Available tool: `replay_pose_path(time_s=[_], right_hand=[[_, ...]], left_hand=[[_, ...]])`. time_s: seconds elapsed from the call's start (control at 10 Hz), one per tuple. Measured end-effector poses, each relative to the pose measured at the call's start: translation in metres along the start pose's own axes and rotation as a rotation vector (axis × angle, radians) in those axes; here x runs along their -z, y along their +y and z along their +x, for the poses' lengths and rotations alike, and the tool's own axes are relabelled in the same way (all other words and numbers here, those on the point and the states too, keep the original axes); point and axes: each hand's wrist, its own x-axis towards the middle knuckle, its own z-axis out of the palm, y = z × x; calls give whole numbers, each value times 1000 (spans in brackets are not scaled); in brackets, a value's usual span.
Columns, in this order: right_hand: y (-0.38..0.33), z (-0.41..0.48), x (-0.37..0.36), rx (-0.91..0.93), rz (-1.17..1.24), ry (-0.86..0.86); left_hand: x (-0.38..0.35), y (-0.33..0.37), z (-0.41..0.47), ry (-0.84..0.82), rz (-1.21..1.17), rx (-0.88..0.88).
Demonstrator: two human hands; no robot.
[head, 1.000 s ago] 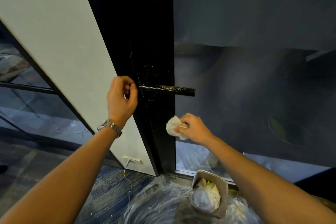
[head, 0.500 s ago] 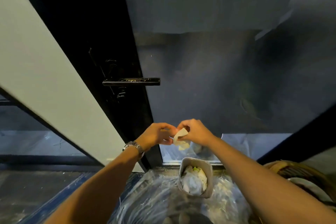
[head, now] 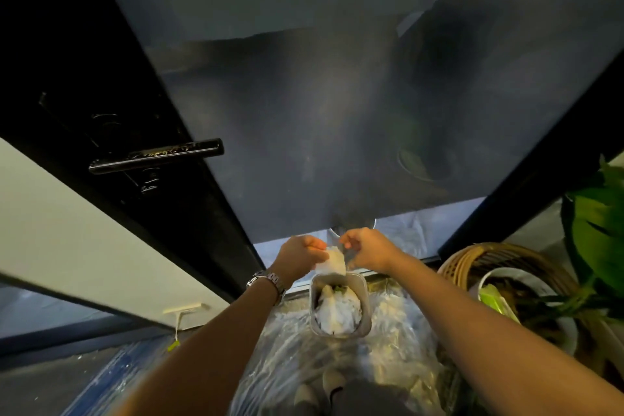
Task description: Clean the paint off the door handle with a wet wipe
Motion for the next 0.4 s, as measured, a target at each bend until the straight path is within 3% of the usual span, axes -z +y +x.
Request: replay_pose_path(time_s=[0.2, 0.4], right_hand=[[21, -7, -4, -131, -63, -69], [19, -10, -7, -127, -24, -24]], left_hand=[[-5, -19, 2, -63, 121, 56], [8, -13, -5, -44, 143, -3]])
